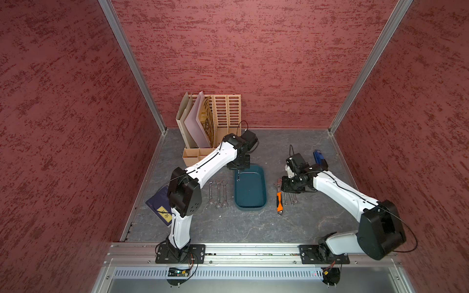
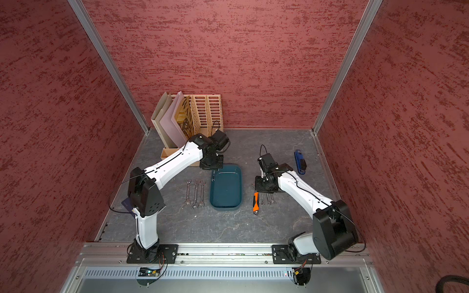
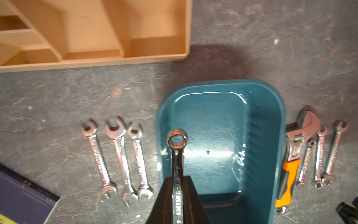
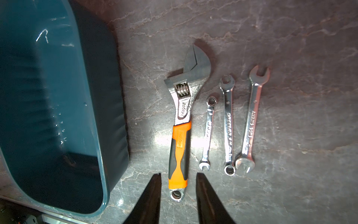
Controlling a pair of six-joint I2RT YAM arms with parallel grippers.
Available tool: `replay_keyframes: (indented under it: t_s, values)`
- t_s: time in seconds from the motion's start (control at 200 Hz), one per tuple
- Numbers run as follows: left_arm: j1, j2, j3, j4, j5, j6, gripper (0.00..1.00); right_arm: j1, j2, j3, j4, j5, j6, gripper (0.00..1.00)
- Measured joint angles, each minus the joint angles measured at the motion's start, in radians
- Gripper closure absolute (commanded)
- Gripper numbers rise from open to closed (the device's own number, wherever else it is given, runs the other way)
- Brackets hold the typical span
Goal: Take out the wrench from the storage box
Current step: Pick up the wrench from the storage box, then place the wrench at the center of the board.
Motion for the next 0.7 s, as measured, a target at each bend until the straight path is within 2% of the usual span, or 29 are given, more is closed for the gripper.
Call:
replay_keyframes:
  t_s: [0.2, 0.386, 0.701]
  values:
    - [0.080, -0.087, -0.203, 0.063, 0.008, 0.000, 0.87, 0.000, 0.001, 0.000, 0.000, 0.000, 0.000, 0.65]
    - [0.086, -0.091, -0.339, 0.157, 0.040, -0.010, 0.87, 0.000, 0.003, 0.000, 0.000, 0.000, 0.000, 0.66]
    - [0.068, 0.008, -0.409, 0.301, 0.092, -0.049, 0.88, 0.000, 0.017, 0.000, -0.001, -0.006, 0.000, 0.66]
